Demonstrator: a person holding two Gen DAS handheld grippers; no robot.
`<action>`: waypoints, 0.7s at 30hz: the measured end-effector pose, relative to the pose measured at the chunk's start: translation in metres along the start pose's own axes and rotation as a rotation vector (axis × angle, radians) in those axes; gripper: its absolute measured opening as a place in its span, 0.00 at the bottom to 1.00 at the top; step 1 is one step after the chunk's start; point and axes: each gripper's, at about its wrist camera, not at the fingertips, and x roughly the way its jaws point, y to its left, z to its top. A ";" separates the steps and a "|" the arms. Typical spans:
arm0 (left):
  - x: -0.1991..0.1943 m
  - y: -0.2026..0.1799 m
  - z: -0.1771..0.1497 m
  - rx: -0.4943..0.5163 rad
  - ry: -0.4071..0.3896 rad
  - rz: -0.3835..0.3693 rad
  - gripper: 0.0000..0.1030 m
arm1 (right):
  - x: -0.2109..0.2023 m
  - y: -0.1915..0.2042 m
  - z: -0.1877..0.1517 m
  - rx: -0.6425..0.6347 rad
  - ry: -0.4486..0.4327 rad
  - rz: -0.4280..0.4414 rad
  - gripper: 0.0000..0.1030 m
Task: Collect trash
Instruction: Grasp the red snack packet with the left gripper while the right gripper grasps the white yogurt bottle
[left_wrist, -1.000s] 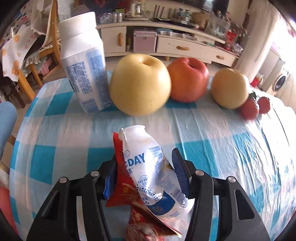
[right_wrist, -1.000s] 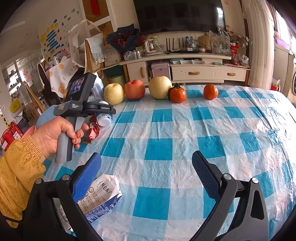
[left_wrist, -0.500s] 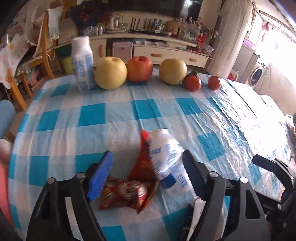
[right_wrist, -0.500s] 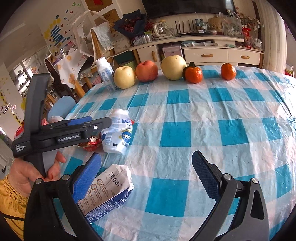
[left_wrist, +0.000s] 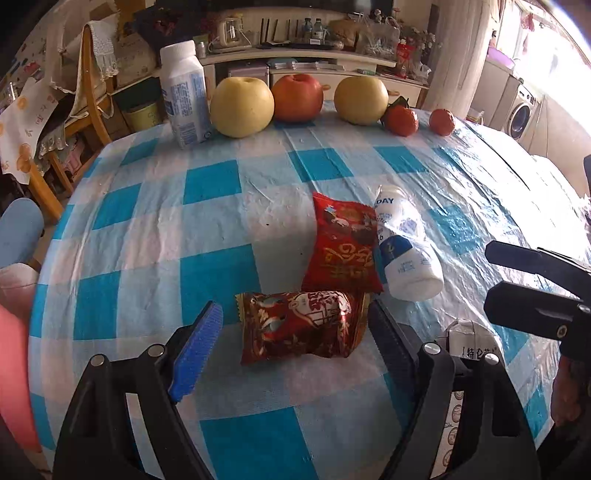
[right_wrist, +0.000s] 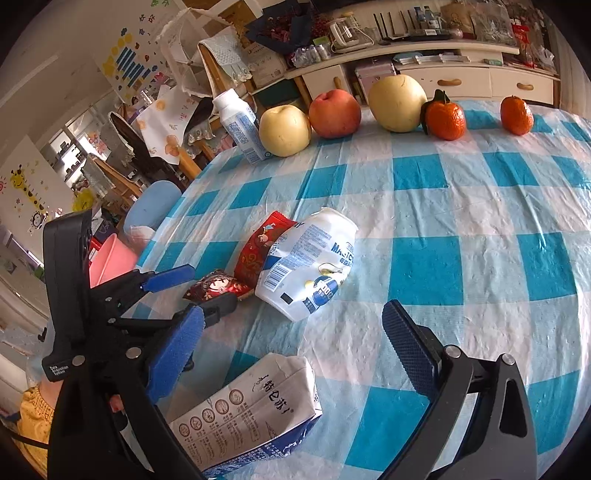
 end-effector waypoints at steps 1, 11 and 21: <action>0.002 -0.001 -0.001 0.004 0.004 0.003 0.78 | 0.002 -0.001 0.001 0.006 0.006 0.010 0.91; 0.008 -0.002 -0.006 -0.018 -0.025 0.026 0.69 | 0.019 -0.013 0.016 0.054 0.050 0.052 0.82; 0.003 0.006 -0.009 -0.089 -0.054 0.051 0.54 | 0.037 -0.013 0.026 0.014 0.089 0.006 0.83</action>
